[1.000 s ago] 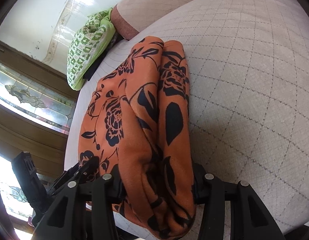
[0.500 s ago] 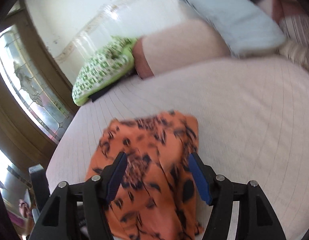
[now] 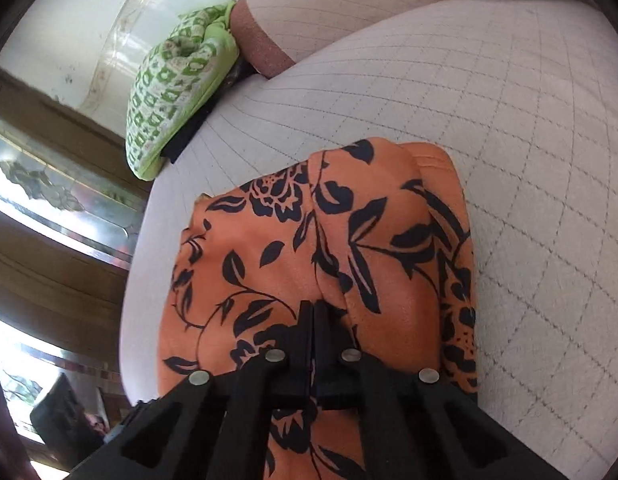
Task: Fold small clothes
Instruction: 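Grasp the blouse edge again with the right gripper and straighten it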
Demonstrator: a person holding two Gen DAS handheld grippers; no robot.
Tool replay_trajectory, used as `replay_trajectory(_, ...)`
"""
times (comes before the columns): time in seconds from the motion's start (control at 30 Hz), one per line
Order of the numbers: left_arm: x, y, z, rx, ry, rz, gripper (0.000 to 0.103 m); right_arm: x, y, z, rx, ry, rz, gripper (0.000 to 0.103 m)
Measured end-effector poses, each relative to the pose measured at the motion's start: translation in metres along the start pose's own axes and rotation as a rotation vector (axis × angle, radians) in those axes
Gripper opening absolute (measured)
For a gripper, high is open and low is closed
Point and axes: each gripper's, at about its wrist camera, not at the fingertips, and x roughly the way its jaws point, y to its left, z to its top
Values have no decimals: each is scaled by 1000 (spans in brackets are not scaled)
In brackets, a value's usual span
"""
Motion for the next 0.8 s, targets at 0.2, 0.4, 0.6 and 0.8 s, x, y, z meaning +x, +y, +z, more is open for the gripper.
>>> replay_trajectory(0.2,-5,5,-4,-24,3,-11,71,-41,19,-29,-83,-25,19,7)
replay_trajectory(0.4,-11,1,-7,11,-17,12,71,-52,17,-70,-187,-20,-104,5)
replay_trajectory(0.6,-16,0,-11,44,-34,30,71,-58,-11,-76,-98,-17,-29,0)
replay_trajectory(0.8,-22,-3,-8,58,-39,63,71,-72,8,-79,-193,-77,-45,5)
